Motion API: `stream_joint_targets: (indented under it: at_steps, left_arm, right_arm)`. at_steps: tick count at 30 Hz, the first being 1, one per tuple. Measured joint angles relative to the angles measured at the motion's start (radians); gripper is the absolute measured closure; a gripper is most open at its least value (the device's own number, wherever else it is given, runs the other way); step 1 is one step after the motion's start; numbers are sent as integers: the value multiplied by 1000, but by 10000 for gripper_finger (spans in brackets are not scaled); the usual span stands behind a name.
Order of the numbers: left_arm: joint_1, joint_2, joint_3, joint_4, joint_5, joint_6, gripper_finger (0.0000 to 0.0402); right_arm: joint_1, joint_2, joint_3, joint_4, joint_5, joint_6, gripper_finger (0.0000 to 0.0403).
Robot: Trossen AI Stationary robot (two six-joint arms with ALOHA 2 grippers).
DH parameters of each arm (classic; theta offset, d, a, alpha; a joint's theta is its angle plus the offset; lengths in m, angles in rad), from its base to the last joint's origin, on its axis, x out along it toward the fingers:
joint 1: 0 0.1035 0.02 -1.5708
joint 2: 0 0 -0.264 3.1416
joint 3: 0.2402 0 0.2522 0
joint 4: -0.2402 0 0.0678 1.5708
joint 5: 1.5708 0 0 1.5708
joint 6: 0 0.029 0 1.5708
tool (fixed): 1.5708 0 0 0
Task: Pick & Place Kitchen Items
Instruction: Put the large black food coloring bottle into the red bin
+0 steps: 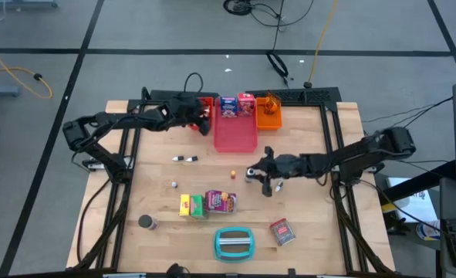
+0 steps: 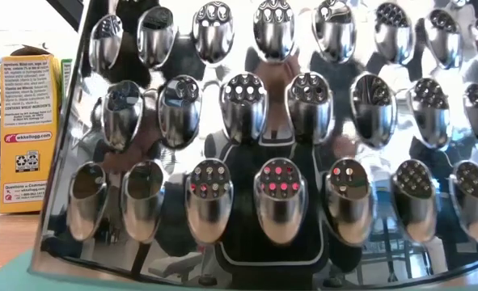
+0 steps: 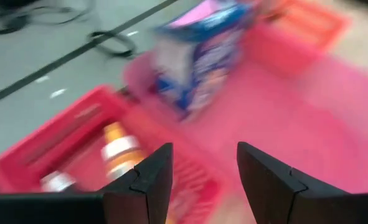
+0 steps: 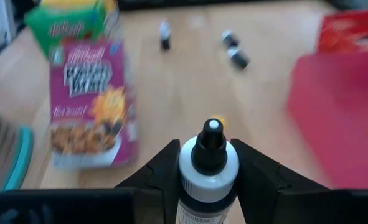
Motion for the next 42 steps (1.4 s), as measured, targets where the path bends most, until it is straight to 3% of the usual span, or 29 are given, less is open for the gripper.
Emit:
stream_joint_targets:
  at_steps: [9,16,27,42]
  left_arm:
    - [-46,-3,0,201,293,20,222]
    - [-119,-3,0,399,503,15,222]
    - [-225,-3,0,503,504,18,222]
    - [-273,-4,1,510,426,77,222]
  right_arm:
    - [-113,-216,0,-33,-4,-28,293]
    - [-172,-289,38,-41,-20,-35,293]
    - [-220,-221,257,-177,-56,-76,293]
    - [-261,-27,426,-221,-163,-77,293]
